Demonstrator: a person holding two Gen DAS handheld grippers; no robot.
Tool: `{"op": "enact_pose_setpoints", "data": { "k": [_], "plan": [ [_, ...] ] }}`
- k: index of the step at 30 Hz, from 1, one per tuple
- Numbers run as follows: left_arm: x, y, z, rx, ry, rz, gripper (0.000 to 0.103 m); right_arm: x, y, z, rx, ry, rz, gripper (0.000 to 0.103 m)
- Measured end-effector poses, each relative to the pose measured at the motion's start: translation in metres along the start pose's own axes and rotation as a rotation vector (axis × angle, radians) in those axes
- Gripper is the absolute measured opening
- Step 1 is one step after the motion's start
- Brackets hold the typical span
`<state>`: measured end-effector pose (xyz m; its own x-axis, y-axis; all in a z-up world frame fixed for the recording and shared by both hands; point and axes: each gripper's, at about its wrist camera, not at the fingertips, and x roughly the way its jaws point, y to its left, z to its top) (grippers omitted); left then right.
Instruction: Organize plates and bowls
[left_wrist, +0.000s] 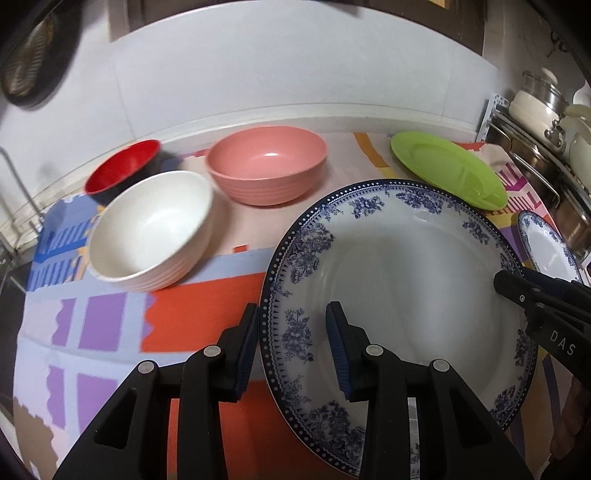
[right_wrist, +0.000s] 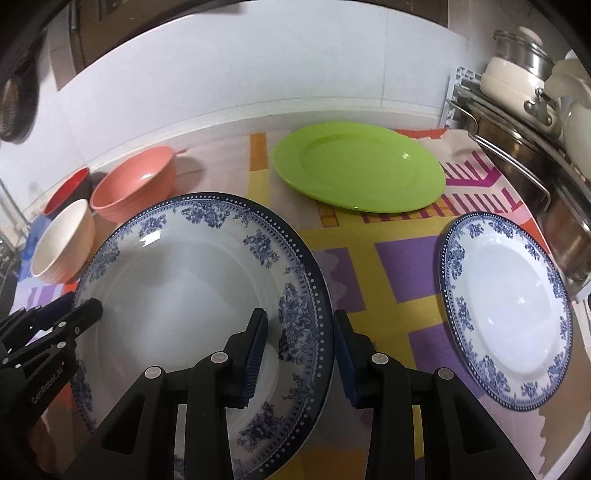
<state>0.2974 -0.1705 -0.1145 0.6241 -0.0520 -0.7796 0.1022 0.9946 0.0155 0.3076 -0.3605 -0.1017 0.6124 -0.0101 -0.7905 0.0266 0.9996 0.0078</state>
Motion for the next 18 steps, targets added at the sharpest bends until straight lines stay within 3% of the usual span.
{"op": "enact_pose_setpoints", "data": {
  "k": [18],
  "plan": [
    [-0.071,0.083,-0.055,-0.105,-0.037,0.108,0.036,-0.045,0.084,-0.026,-0.106,-0.018,0.1,0.037]
  ]
}}
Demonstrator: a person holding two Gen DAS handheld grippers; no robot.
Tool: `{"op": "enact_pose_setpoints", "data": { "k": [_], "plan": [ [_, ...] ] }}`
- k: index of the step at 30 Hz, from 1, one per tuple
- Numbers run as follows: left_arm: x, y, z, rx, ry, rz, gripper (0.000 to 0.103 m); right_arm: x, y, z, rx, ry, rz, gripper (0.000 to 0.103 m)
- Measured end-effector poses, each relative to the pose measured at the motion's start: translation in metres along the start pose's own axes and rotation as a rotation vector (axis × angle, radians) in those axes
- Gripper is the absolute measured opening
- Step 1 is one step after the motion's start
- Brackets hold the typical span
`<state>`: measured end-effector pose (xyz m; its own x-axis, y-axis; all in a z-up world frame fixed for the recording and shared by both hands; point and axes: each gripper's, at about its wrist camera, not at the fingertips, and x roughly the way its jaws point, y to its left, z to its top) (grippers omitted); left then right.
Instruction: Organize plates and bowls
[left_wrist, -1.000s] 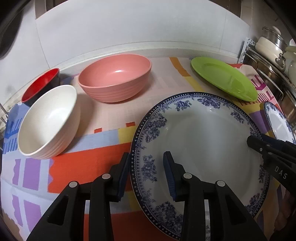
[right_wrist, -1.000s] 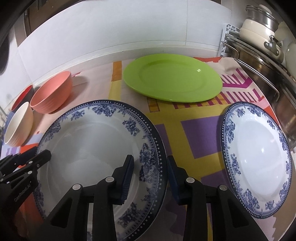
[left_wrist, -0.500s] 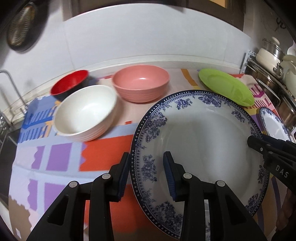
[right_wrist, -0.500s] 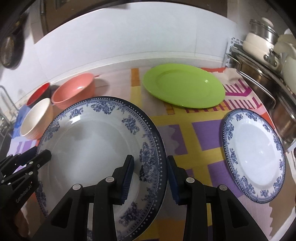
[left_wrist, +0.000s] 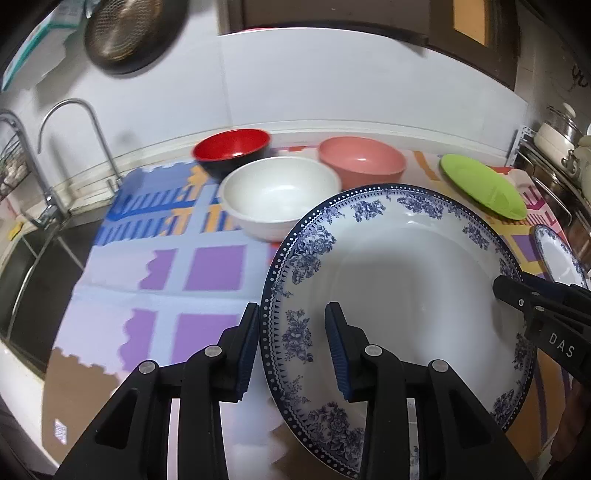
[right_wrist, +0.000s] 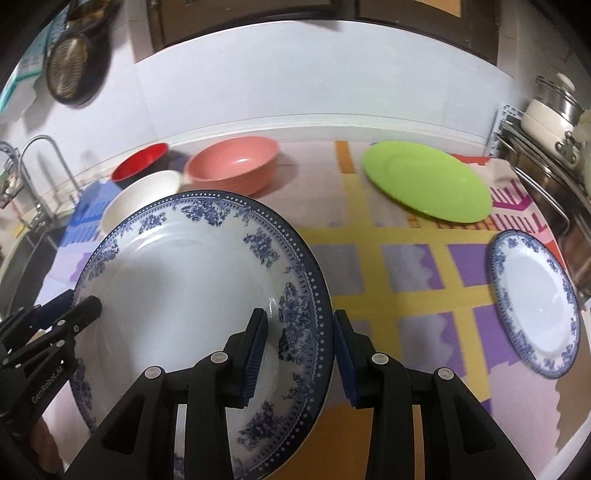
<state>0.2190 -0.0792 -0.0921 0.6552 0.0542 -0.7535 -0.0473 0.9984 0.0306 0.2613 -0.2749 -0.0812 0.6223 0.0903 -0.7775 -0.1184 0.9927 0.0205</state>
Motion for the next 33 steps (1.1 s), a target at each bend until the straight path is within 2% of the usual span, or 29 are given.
{"op": "enact_pose_setpoints", "data": {
  "k": [16,23,33],
  "plan": [
    [-0.019,0.085,-0.04,-0.073,0.05,0.083,0.036,0.002,0.091,-0.019,-0.076,0.06,0.08,0.037],
    [-0.012,0.106,-0.052,-0.1,0.088,0.091,0.036,0.012,0.118,-0.03,-0.109,0.099,0.095,0.037],
    [0.0,0.117,-0.062,-0.11,0.121,0.097,0.036,0.026,0.134,-0.039,-0.124,0.153,0.099,0.037]
  ]
}}
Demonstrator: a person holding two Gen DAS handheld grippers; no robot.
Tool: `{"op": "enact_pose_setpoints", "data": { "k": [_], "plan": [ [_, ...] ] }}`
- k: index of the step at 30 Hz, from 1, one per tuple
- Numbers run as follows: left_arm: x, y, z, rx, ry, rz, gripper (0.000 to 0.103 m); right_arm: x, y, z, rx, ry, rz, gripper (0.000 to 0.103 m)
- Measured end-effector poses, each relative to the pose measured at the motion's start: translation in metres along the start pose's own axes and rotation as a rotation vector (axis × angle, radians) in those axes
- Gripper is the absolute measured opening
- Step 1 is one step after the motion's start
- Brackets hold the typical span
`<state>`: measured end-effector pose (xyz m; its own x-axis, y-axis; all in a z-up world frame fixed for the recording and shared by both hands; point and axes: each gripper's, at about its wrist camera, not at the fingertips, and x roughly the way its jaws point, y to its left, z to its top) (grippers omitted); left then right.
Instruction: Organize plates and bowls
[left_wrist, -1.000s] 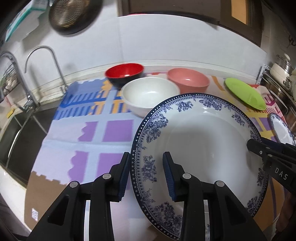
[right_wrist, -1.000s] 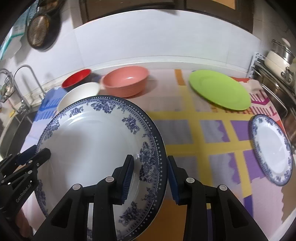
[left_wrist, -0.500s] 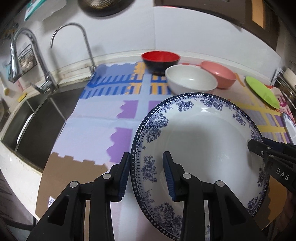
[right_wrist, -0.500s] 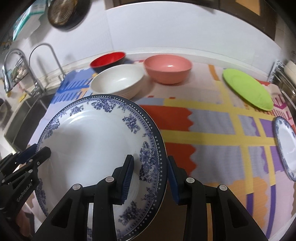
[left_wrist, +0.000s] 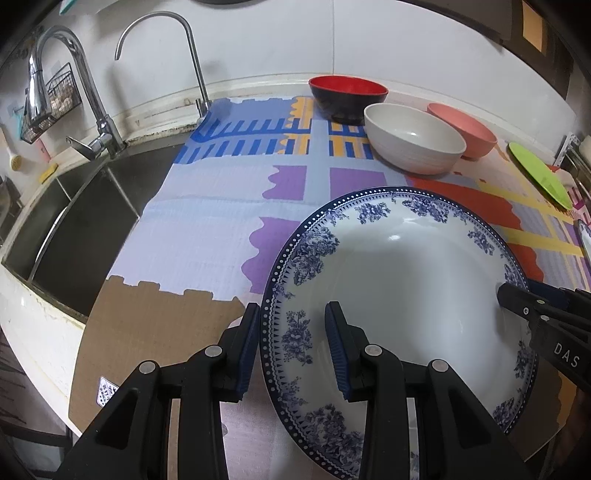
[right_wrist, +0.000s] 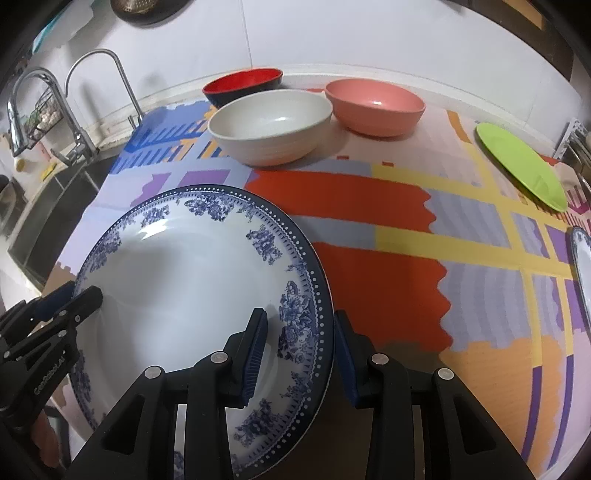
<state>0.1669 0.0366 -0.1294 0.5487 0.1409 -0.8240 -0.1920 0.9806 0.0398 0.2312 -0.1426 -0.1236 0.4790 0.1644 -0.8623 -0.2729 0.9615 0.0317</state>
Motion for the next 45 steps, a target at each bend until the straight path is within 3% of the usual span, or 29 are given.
{"op": "enact_pose_setpoints", "data": {
  "k": [28,31,33,34,36,38,42,45],
  "plan": [
    [0.015,0.0,0.001,-0.002,0.037,-0.005,0.036,0.011,0.003,-0.003,-0.003,0.031,-0.022,0.037],
    [0.01,0.001,0.001,-0.007,0.011,0.008,0.045,0.011,0.004,-0.003,-0.004,0.029,-0.018,0.038],
    [0.003,0.001,0.002,-0.01,-0.019,0.023,0.063,0.01,0.004,-0.003,-0.009,0.017,-0.027,0.038],
    [0.0,0.001,0.003,-0.011,-0.035,0.029,0.065,0.008,0.003,-0.003,-0.008,0.008,-0.033,0.038],
    [-0.008,-0.001,0.005,-0.008,-0.066,0.036,0.074,0.004,0.001,-0.001,0.005,-0.006,-0.043,0.054],
    [-0.014,-0.004,0.008,-0.001,-0.086,0.031,0.085,-0.001,-0.002,0.0,0.016,-0.025,-0.044,0.059],
    [-0.027,-0.012,0.016,0.005,-0.121,0.009,0.095,-0.01,-0.01,0.002,0.041,-0.047,-0.03,0.063],
    [-0.037,-0.021,0.022,0.019,-0.157,-0.009,0.097,-0.02,-0.017,0.003,0.063,-0.071,-0.022,0.069]
  ]
}}
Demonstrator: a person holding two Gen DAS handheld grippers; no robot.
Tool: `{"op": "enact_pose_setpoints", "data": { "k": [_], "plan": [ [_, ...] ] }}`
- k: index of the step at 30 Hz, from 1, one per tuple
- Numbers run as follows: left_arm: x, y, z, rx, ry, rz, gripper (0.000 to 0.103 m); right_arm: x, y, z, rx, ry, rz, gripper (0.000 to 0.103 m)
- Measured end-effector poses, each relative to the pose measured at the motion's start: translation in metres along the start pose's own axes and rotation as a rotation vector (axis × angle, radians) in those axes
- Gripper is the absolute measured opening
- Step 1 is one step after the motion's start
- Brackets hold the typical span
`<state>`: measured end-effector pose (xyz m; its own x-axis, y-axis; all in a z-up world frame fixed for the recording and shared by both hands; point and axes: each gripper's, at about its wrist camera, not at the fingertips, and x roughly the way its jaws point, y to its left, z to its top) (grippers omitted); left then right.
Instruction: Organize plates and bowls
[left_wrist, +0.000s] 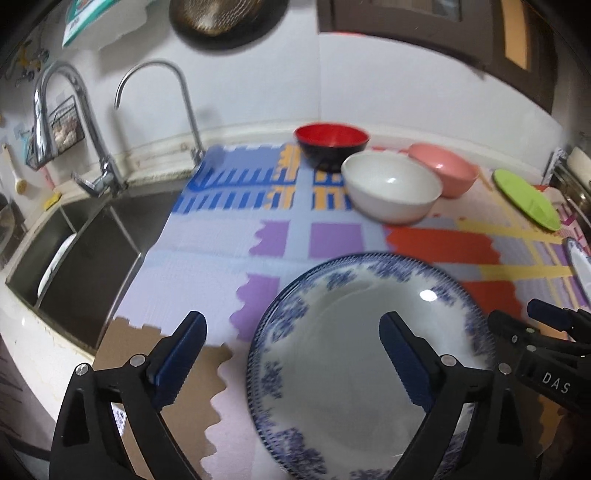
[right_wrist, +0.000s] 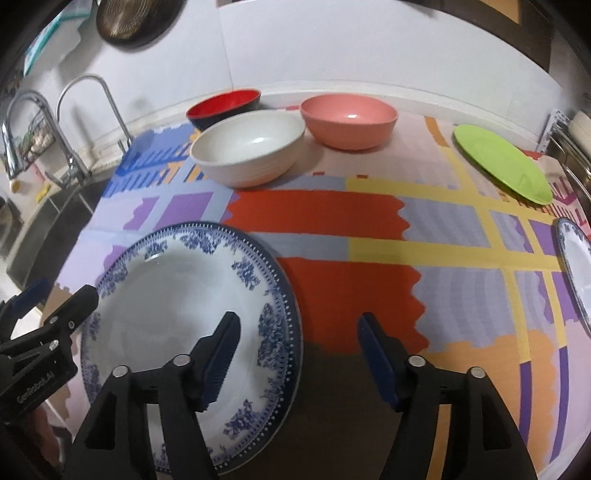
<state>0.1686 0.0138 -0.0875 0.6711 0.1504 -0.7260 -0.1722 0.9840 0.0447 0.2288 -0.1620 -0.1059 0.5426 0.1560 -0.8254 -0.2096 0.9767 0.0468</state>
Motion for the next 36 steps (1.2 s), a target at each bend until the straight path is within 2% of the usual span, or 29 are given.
{"op": "enact_pose_setpoints", "data": {
  "k": [5,10,12,20,36],
  "plan": [
    [-0.012,-0.021,0.013,0.03,-0.045,-0.049,0.099,-0.022,-0.016,0.004,0.032,-0.058,-0.016,0.076],
    [-0.02,-0.048,0.025,0.066,-0.077,-0.123,0.099,-0.045,-0.036,0.006,0.059,-0.118,-0.055,0.077],
    [-0.024,-0.058,0.029,0.074,-0.09,-0.148,0.103,-0.053,-0.047,0.006,0.074,-0.14,-0.073,0.079],
    [-0.037,-0.111,0.044,0.162,-0.149,-0.212,0.103,-0.082,-0.093,0.003,0.146,-0.199,-0.146,0.082],
    [-0.057,-0.221,0.069,0.272,-0.208,-0.343,0.103,-0.126,-0.192,-0.003,0.275,-0.296,-0.293,0.082]
  ]
}}
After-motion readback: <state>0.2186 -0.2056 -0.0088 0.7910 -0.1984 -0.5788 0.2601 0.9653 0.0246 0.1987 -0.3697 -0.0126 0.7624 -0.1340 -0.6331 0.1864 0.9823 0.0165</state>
